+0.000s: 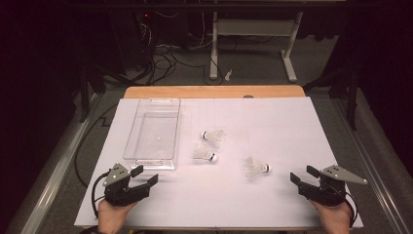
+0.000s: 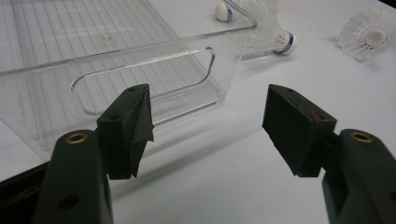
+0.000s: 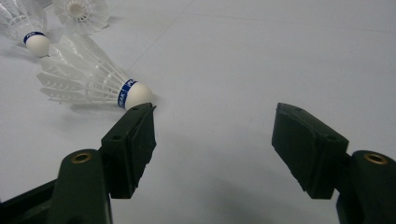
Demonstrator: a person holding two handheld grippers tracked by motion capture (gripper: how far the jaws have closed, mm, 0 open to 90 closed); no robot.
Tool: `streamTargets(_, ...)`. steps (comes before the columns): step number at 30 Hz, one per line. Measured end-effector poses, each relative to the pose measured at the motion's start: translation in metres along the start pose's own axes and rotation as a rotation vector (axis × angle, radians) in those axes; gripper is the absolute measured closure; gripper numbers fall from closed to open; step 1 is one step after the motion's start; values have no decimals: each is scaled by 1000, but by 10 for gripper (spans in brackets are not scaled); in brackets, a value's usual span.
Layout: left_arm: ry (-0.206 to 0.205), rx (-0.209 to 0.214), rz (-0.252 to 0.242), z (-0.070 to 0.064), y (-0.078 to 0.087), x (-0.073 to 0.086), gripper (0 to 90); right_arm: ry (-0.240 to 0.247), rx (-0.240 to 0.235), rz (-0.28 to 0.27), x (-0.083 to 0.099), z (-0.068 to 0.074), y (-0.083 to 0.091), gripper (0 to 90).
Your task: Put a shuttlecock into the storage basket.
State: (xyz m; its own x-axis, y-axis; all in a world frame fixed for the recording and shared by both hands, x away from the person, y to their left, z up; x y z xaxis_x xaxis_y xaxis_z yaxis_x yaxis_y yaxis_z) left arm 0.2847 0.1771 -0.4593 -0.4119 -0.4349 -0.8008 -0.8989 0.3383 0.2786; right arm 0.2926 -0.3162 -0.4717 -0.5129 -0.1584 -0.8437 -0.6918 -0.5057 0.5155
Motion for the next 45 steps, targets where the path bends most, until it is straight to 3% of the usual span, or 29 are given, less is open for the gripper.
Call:
streamTargets(36,-14,62,5,-22,-1,0,336,-12,2,4,0,-1,-1,307)
streamTargets(45,-42,82,13,-32,-4,1,334,-6,1,5,0,0,-2,307)
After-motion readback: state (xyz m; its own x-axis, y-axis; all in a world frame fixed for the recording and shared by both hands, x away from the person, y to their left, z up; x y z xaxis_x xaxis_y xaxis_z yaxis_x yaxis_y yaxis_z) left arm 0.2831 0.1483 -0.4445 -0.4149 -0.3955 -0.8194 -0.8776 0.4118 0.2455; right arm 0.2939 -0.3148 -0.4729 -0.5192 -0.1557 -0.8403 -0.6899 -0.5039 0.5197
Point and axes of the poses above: each handheld gripper's, and its own axes: y roughly backward along the jaws, x roughly out of its underside, z roughly to its left, the point moved 3 cm from there along -y, roughly forward along the jaws, and after that the axes turned 9 degrees about -x, right-handed, at the moved point
